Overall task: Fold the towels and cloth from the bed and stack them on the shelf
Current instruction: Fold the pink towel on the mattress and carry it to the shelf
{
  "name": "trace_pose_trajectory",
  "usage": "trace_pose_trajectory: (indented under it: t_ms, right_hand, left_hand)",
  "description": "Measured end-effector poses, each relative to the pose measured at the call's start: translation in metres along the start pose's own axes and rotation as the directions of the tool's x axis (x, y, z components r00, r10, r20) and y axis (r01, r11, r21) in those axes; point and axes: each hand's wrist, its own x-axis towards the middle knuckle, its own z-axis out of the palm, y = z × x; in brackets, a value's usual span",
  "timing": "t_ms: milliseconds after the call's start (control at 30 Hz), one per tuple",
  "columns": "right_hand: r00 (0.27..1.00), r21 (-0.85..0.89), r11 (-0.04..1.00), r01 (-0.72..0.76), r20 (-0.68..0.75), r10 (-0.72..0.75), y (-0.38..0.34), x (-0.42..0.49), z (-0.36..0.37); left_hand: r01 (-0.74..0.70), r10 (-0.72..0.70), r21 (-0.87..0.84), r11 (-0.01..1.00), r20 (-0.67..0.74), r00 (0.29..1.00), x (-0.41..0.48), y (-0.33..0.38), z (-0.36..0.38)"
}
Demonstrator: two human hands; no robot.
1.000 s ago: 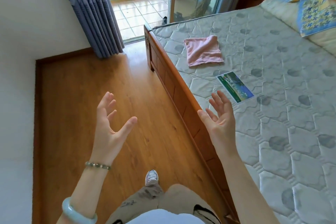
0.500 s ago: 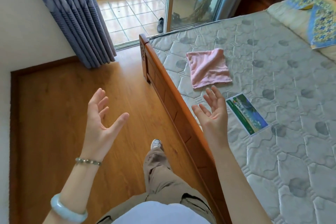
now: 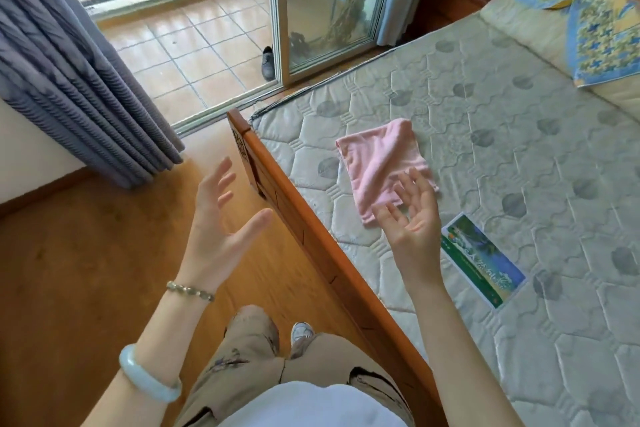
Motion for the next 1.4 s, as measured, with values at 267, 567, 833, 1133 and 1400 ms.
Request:
trace_pose_trajectory:
  t_ms: [267, 567, 833, 1133, 1400]
  right_hand:
    - [0.971, -0.019, 0.999, -0.026, -0.238, 0.021, 0.008, 0.081, 0.042]
    - [0.831, 0.064, 0.998, -0.023, -0.553, 0.055, -0.003, 0.163, 0.116]
    - [0.686, 0.072, 0.996, -0.057, -0.722, 0.091, 0.005, 0.191, 0.123]
    - [0.641, 0.094, 0.988, -0.120, -0.753, 0.149, 0.047, 0.208, 0.060]
    - [0.714, -0.231, 0.892, -0.388, -0.687, 0.132, 0.137, 0.222, -0.005]
  left_hand:
    - [-0.055, 0.074, -0.087, 0.995, 0.238, 0.968, 0.146, -0.042, 0.013]
    - [-0.154, 0.195, -0.120, 0.981, 0.635, 0.747, 0.311, -0.067, 0.015]
    - [-0.201, 0.239, -0.151, 0.968, 0.800, 0.551, 0.385, -0.071, 0.070]
    - [-0.292, 0.260, -0.136, 0.947, 0.857, 0.444, 0.395, -0.068, 0.168]
    - [-0.546, 0.234, -0.045, 0.836, 0.931, 0.281, 0.400, -0.100, 0.265]
